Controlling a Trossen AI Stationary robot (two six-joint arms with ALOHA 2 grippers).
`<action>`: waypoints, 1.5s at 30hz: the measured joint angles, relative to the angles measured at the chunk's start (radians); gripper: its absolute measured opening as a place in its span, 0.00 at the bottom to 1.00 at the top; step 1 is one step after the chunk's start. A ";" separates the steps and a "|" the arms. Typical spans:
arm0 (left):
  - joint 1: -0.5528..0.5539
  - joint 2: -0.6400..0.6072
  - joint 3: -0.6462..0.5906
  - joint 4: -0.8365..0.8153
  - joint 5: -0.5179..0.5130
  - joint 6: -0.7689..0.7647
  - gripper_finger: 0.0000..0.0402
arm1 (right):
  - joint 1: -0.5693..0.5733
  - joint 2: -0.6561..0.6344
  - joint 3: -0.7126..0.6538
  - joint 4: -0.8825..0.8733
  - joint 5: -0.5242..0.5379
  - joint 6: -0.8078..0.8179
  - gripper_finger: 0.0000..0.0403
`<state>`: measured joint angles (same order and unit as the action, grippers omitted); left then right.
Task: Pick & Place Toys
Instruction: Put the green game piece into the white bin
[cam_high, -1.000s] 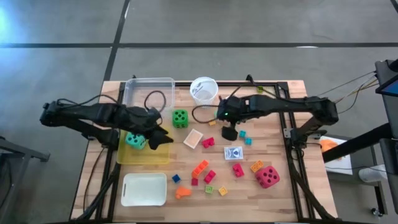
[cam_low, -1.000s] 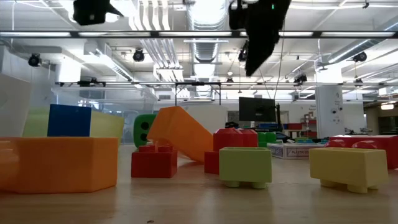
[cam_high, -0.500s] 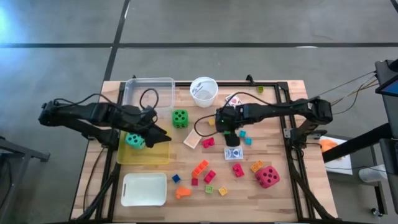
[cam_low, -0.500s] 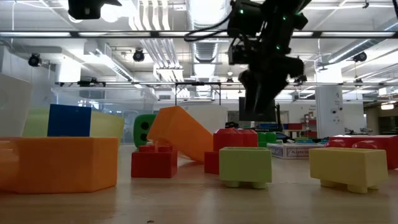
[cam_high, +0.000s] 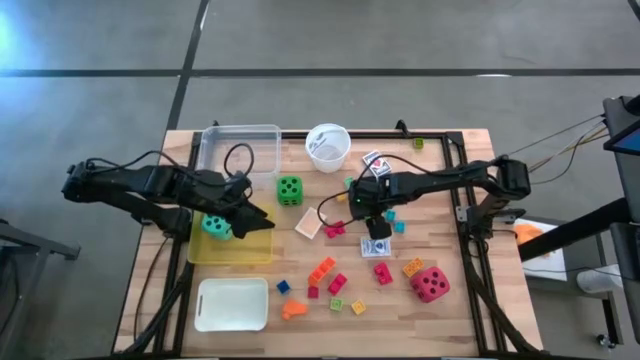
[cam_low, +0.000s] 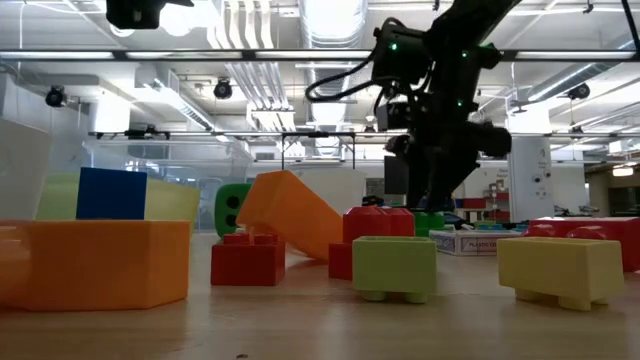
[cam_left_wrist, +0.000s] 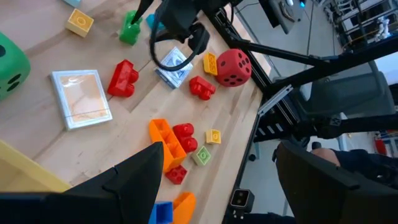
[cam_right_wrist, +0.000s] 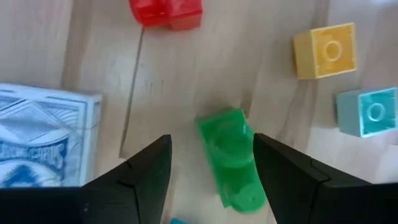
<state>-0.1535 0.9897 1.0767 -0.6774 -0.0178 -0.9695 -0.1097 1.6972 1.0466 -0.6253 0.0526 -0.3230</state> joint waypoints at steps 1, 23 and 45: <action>0.000 0.000 0.000 0.000 0.000 0.000 0.73 | 0.000 0.012 0.000 0.005 0.007 -0.004 0.54; -0.003 0.000 0.000 -0.008 0.012 -0.008 0.73 | -0.016 0.139 0.058 -0.040 0.026 -0.028 0.45; -0.002 0.000 0.000 0.018 -0.028 0.023 0.73 | -0.019 -0.061 0.061 -0.031 -0.164 0.419 0.29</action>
<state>-0.1558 0.9901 1.0767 -0.6590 -0.0455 -0.9461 -0.1290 1.6363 1.1079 -0.6566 -0.1115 0.0958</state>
